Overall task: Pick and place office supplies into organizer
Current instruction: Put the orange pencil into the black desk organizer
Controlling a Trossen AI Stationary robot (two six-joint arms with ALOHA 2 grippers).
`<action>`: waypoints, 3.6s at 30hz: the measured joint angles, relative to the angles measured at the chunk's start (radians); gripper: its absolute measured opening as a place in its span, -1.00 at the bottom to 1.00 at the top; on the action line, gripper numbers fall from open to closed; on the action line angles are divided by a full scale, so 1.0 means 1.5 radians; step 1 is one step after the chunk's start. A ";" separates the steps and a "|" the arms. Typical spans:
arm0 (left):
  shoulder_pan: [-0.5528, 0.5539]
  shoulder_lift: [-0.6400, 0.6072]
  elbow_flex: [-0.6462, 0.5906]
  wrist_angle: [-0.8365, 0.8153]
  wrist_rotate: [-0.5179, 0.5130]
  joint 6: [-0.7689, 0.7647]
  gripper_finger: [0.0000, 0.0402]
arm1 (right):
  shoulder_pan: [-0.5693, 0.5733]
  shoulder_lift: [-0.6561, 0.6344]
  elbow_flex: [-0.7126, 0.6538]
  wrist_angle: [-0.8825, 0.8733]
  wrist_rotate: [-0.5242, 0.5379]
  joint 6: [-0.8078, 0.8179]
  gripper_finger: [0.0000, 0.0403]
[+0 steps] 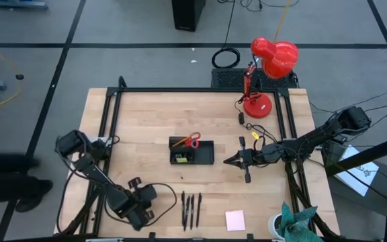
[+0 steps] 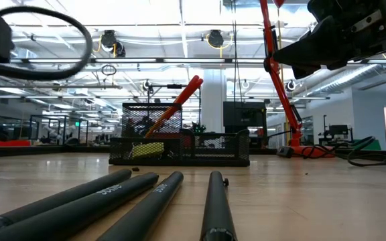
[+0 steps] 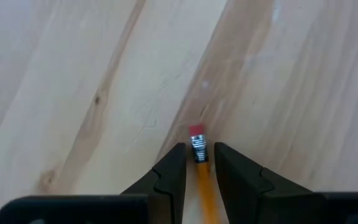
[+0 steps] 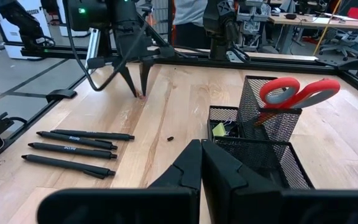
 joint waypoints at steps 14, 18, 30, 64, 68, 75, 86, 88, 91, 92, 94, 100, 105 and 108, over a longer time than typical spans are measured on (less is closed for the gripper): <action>0.036 -0.021 0.000 -0.021 0.135 -0.015 -0.54 | 0.000 0.000 0.000 -0.006 0.000 0.000 -0.98; 0.017 -0.021 -0.001 -0.028 0.117 0.008 -0.54 | 0.000 0.000 0.000 -0.010 0.000 0.000 -0.98; -0.029 -0.018 -0.022 0.001 0.095 -0.105 -0.54 | 0.000 0.000 0.000 -0.010 0.000 0.003 -0.98; -0.038 -0.010 -0.037 0.029 0.008 -0.037 -0.54 | 0.000 0.000 0.000 -0.008 0.000 0.012 -0.98; -0.037 -0.010 -0.037 0.033 0.011 -0.041 -0.54 | 0.000 0.000 0.000 0.002 0.000 0.013 -0.98; -0.035 -0.010 -0.038 0.041 0.029 -0.025 -0.54 | 0.000 0.000 0.000 0.002 0.000 0.013 -0.98; -0.025 -0.010 -0.038 0.048 0.040 -0.004 -0.87 | 0.000 0.000 0.000 0.001 0.000 0.013 -0.98; -0.024 -0.011 -0.038 0.051 0.040 -0.003 -0.94 | 0.000 0.000 0.000 0.001 0.000 0.013 -0.98; -0.023 -0.011 -0.038 0.053 0.040 -0.001 -0.90 | 0.000 0.000 0.000 0.001 0.000 0.013 -0.98; -0.023 -0.011 -0.038 0.053 0.040 -0.002 -0.89 | 0.000 0.000 0.000 0.001 0.000 0.013 -0.98; -0.023 -0.011 -0.038 0.053 0.039 -0.007 -0.88 | 0.000 0.000 0.000 0.001 0.000 0.013 -0.98; -0.027 -0.011 -0.032 0.054 -0.009 -0.017 -0.97 | 0.000 0.000 0.000 0.001 0.000 0.013 -0.98; -0.025 -0.033 -0.033 0.060 -0.036 -0.003 -0.87 | 0.000 0.000 0.000 0.001 0.000 0.013 -0.98; -0.024 -0.042 -0.033 0.060 -0.040 0.007 -0.87 | 0.000 0.000 0.000 0.002 0.000 0.013 -0.98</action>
